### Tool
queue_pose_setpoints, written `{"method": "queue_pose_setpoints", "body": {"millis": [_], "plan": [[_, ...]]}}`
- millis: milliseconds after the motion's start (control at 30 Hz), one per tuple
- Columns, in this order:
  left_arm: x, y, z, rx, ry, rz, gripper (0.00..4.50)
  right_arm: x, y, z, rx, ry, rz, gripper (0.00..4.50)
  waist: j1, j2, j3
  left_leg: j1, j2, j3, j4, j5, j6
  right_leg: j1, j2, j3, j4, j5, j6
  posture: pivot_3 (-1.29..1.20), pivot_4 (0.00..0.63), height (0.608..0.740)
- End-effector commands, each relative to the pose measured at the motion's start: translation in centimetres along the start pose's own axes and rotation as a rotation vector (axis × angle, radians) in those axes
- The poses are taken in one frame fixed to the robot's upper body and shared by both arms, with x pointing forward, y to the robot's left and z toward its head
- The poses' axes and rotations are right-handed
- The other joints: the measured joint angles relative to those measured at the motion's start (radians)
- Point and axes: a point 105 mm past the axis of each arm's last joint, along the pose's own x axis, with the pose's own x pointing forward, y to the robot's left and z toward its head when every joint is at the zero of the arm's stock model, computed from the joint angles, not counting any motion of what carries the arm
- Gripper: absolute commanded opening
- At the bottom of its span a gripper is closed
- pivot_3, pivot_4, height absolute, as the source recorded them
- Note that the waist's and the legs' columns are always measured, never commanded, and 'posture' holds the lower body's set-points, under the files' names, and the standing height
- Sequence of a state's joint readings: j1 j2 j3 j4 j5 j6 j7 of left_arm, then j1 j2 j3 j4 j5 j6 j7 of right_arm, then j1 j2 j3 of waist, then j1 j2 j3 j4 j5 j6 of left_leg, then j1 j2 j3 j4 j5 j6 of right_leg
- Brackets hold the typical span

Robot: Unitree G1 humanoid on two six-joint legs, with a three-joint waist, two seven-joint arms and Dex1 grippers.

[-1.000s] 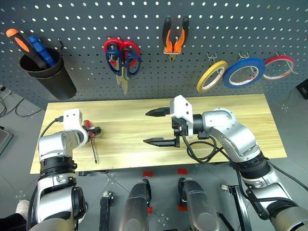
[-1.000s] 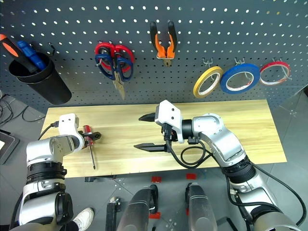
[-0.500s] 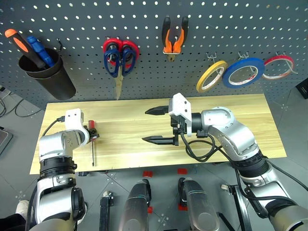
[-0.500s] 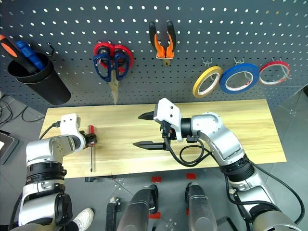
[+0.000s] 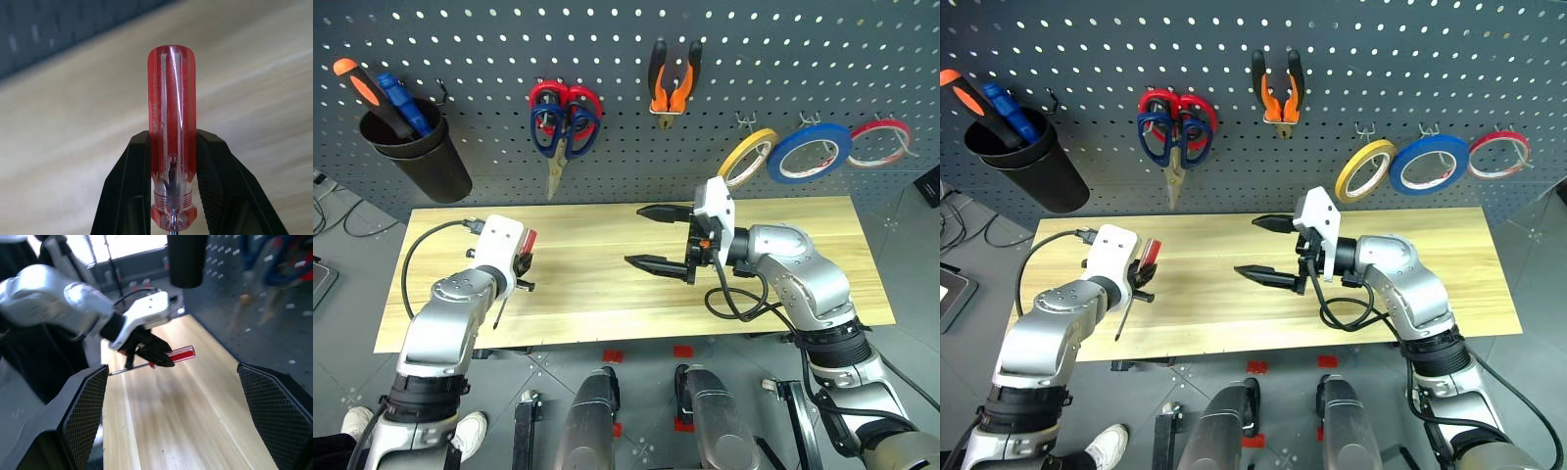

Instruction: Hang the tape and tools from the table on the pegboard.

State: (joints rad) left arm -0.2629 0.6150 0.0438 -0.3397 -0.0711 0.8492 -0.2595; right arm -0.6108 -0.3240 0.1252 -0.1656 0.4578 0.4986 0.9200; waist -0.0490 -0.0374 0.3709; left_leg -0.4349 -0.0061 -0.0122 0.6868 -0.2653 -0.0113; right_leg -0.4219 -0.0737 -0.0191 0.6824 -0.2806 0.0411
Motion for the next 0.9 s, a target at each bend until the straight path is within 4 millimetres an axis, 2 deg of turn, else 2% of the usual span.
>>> {"method": "queue_pose_setpoints", "body": {"millis": [33,267,467,567,767,900], "plan": [[-2.3,-0.2,4.2,0.154,-0.200,0.076,0.92,-0.2,0.4,2.8,0.019,-0.137,-0.043,4.50,-0.001,0.000,-0.020,0.000,0.000,0.000,-0.004,0.001,-0.001,0.000,0.000,0.000,-0.001,0.000,0.000,-0.11,0.213,0.740],[-5.8,1.4,7.7,0.214,-0.340,0.333,0.92,0.0,0.1,4.8,0.023,-0.241,-0.109,4.50,-0.005,-0.001,-0.074,0.001,0.000,0.001,-0.009,0.003,-0.003,-0.002,0.002,0.002,-0.002,0.000,0.000,-0.10,0.173,0.740],[-7.2,2.9,10.6,0.219,-0.464,0.483,0.92,0.5,-0.1,5.2,0.012,-0.260,-0.114,4.50,0.008,0.000,-0.101,0.001,0.000,0.001,-0.008,0.003,-0.003,-0.001,0.003,0.002,-0.002,0.000,0.000,-0.09,0.152,0.740],[-7.6,4.5,12.6,0.228,-0.529,0.567,0.92,0.9,-0.3,5.3,0.003,-0.265,-0.117,4.50,0.014,-0.001,-0.109,0.001,-0.001,0.001,-0.008,0.003,-0.003,-0.001,0.003,0.002,-0.002,0.000,0.000,-0.09,0.151,0.740],[-7.9,9.2,15.9,0.141,-0.618,0.720,0.92,1.5,-0.9,5.8,-0.009,-0.289,-0.130,4.50,0.017,-0.002,-0.121,0.001,-0.001,0.001,-0.008,0.003,-0.003,-0.001,0.004,0.002,-0.002,0.000,0.000,-0.08,0.148,0.740],[-7.0,11.5,17.2,0.041,-0.637,0.748,0.92,1.6,-1.3,5.7,-0.002,-0.289,-0.145,4.50,0.016,-0.003,-0.125,0.001,-0.001,0.001,-0.007,0.003,-0.003,-0.001,0.004,0.000,-0.001,0.000,0.000,-0.09,0.155,0.740]]}}
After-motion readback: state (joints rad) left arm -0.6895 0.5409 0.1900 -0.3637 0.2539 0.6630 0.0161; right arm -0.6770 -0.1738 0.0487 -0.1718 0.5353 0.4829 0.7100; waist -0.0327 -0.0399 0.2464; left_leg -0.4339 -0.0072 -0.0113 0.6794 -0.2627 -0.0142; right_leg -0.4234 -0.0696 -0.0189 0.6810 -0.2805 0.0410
